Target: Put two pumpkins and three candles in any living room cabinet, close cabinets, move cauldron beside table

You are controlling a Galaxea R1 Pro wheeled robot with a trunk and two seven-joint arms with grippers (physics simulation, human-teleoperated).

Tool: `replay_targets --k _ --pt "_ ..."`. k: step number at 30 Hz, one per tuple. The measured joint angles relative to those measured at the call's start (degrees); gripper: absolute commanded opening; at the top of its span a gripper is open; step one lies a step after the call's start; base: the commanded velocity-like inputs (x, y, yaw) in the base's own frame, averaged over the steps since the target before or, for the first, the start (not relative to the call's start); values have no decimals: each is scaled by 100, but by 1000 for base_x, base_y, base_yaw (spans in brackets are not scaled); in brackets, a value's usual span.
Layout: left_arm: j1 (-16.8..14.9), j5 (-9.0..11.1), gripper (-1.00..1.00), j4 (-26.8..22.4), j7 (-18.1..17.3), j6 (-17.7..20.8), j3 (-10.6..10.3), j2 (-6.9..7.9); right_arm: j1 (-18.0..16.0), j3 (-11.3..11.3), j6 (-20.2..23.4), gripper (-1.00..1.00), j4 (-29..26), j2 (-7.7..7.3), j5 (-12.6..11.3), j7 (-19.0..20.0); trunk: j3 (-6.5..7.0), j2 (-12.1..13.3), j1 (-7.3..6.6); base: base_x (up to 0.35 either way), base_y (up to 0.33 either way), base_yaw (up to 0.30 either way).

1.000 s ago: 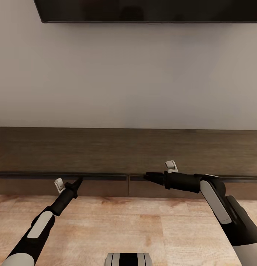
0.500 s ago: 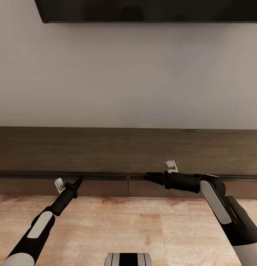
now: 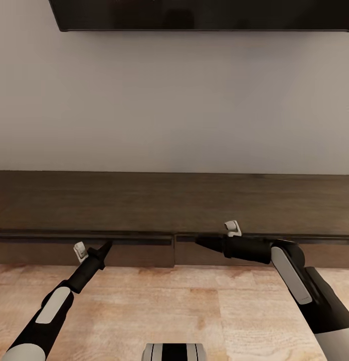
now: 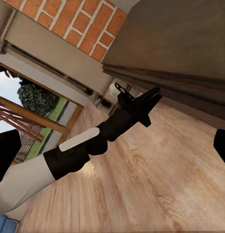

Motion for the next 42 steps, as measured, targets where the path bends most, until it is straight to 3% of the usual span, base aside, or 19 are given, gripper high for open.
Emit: replay_targets --k 42 --pt "0 -14 -100 -1 -1 -109 -3 -1 0 -9 11 100 4 -1 -36 -3 0 0 -1 -63 0 0"
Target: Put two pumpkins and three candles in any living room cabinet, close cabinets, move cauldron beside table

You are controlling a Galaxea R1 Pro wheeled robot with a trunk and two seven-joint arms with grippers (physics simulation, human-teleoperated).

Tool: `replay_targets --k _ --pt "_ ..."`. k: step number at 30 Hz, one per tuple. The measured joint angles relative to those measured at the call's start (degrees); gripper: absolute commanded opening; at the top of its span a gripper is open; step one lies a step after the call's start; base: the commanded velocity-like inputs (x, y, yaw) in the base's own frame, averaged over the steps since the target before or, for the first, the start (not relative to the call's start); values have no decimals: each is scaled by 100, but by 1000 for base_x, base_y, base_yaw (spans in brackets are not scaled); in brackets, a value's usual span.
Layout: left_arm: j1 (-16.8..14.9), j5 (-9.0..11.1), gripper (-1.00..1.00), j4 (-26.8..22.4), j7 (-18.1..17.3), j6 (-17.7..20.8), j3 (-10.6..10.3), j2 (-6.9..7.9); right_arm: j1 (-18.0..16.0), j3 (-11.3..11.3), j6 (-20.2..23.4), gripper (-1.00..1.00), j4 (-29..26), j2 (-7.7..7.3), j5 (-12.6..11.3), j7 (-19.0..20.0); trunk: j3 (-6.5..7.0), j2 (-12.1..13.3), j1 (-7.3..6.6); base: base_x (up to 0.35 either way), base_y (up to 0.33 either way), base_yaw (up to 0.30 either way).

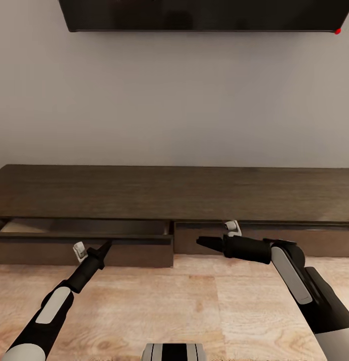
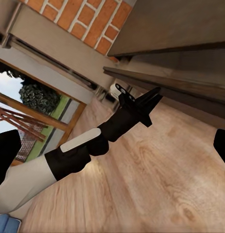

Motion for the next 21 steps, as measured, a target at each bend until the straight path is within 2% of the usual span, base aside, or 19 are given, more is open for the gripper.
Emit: replay_targets --k 10,21 --pt "0 5 -100 2 1 -9 10 1 0 8 5 100 0 6 0 9 0 0 1 -140 0 0" --pt "0 10 -100 3 2 -14 15 2 0 1 4 100 7 9 2 108 0 0 0 -63 0 0"
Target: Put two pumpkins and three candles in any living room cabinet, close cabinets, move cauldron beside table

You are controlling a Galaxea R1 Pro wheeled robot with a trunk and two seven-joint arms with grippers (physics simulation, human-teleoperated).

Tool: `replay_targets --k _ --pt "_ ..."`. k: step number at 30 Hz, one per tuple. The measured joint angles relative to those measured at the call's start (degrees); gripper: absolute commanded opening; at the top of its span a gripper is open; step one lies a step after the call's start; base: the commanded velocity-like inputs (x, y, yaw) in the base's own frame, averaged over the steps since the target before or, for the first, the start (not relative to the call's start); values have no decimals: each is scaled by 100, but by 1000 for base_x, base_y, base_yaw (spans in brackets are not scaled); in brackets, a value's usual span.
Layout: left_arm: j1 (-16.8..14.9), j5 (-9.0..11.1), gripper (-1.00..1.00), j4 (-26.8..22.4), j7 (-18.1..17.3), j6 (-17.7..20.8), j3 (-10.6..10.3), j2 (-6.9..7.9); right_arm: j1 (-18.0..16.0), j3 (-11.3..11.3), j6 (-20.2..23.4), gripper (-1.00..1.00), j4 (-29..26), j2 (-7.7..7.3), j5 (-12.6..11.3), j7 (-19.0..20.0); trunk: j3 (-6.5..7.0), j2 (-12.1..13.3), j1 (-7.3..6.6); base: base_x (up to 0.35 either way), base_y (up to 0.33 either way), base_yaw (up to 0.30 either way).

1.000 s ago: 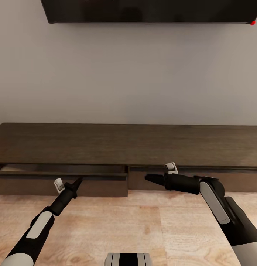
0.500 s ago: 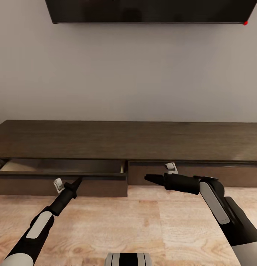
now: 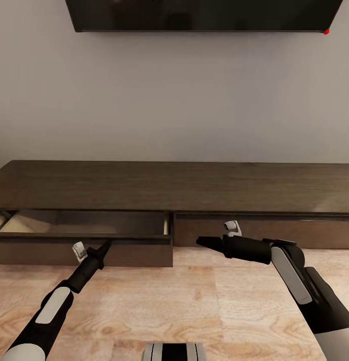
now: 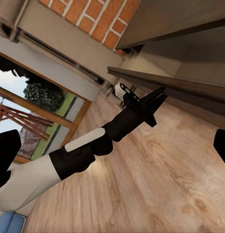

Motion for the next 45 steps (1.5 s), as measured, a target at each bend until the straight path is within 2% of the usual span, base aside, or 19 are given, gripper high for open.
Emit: replay_targets --k 45 --pt "0 6 -100 5 -4 -18 14 2 0 5 -1 100 2 -8 -1 7 0 0 1 -60 0 0"
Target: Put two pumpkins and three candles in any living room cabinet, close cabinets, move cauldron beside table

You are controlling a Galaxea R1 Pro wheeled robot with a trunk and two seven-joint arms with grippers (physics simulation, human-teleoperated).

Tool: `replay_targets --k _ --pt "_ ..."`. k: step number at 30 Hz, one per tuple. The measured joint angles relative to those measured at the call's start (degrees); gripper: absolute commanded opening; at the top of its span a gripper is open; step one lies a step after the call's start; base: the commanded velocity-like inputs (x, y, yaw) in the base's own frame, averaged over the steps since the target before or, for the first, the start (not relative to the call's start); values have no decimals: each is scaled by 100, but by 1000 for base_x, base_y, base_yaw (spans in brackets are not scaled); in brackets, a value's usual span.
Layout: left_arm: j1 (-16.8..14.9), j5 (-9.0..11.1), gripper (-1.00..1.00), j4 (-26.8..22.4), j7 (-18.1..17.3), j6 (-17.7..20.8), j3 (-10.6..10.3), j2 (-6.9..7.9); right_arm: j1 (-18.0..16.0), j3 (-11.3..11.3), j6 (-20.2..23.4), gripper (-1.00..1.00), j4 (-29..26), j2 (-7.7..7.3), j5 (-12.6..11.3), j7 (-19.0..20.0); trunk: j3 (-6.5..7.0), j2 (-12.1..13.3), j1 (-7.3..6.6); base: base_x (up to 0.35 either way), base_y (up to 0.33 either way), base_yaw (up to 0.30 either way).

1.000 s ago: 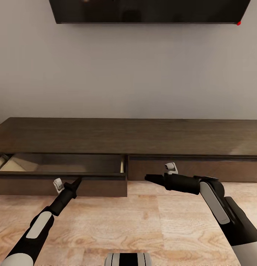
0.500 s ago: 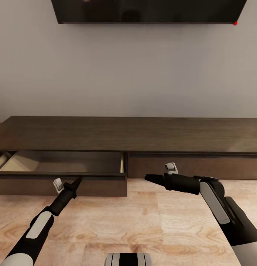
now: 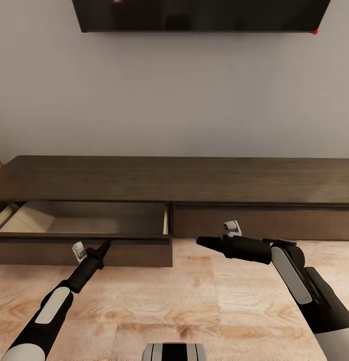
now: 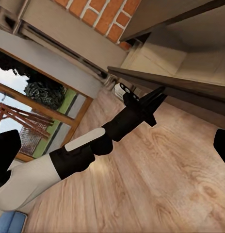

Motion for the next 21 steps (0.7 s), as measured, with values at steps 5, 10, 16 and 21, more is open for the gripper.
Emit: replay_targets --k 5,10,16,21 --pt "0 1 -100 1 -1 -1 2 0 0 -3 -2 100 -2 -2 0 4 0 0 0 -111 0 0" --pt "0 3 -100 2 -1 -2 5 1 0 -5 -5 100 -6 -9 0 6 0 0 0 -164 0 0" --pt "0 4 -100 2 -1 -5 7 1 0 -3 0 100 -8 -9 0 7 0 0 0 -103 0 0" --pt "0 5 -100 2 0 -7 7 2 0 -4 0 100 -9 -9 0 7 0 0 0 -103 0 0"
